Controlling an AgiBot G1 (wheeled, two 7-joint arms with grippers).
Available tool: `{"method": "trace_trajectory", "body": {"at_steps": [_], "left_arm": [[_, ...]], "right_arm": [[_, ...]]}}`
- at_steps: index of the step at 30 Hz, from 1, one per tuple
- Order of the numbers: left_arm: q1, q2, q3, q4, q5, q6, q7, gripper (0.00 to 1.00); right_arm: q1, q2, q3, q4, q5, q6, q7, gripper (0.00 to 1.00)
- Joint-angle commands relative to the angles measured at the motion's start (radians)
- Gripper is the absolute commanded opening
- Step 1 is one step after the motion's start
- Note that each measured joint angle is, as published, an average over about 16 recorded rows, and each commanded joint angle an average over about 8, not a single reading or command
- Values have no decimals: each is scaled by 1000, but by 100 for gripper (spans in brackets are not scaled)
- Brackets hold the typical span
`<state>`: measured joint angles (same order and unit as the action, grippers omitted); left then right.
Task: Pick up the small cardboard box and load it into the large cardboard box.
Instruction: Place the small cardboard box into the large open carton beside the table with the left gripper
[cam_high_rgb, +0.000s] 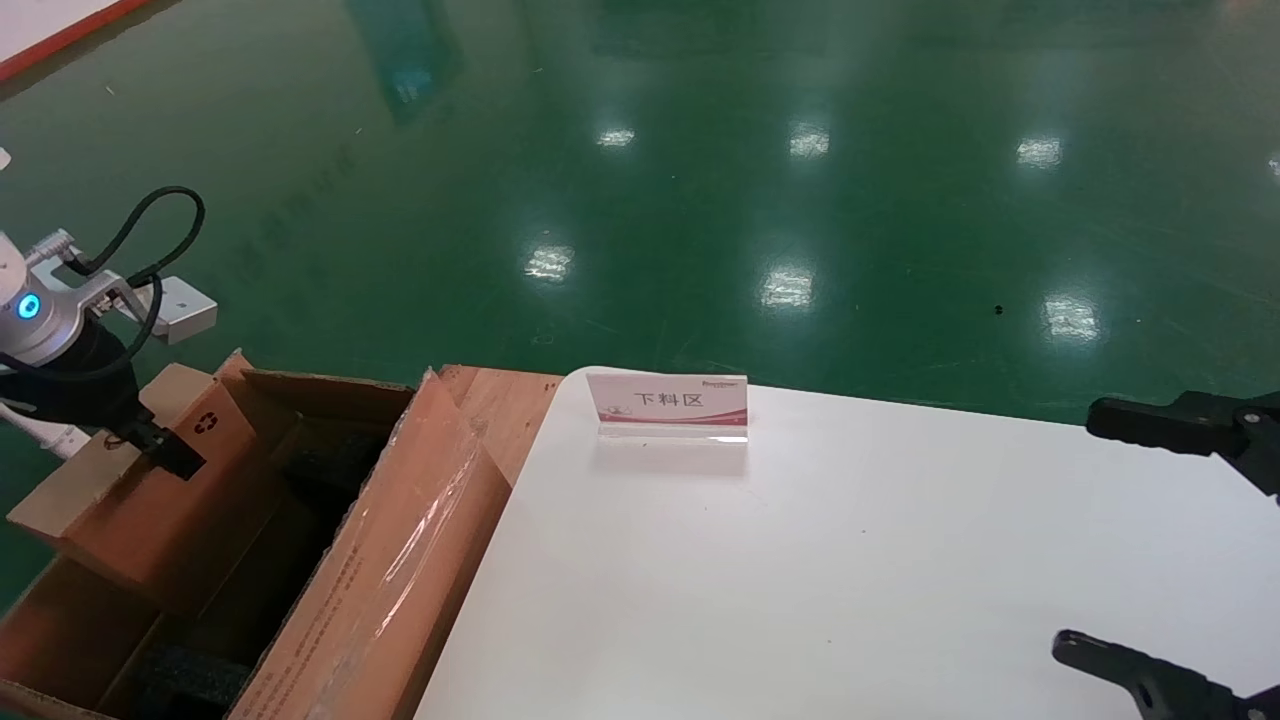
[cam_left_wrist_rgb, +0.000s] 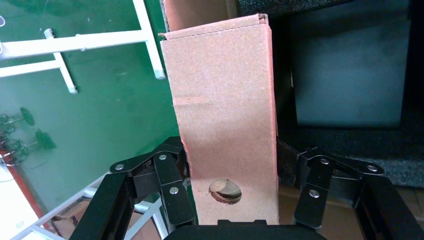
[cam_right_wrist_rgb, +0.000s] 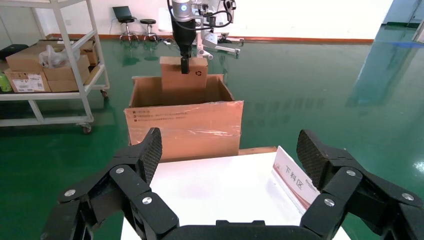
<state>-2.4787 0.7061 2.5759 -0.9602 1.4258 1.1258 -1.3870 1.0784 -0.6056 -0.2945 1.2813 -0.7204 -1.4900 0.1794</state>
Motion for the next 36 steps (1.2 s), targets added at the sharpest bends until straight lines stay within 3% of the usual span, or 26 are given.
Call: {"method": "trace_trajectory", "body": {"at_steps": [1, 29, 31, 36], "left_arm": [[11, 2, 0, 9, 0, -8, -2, 0], [153, 22, -38, 205, -102, -15, 108, 0], [159, 24, -40, 215, -107, -13, 113, 9], [170, 27, -43, 230, -116, -9, 122, 69]], "right_arm": [[0, 0, 0, 0, 0, 0, 0, 100], [0, 1, -2, 0, 1, 1, -1, 100], [0, 1, -2, 0, 1, 1, -1, 100], [0, 1, -2, 0, 1, 1, -1, 100]]}}
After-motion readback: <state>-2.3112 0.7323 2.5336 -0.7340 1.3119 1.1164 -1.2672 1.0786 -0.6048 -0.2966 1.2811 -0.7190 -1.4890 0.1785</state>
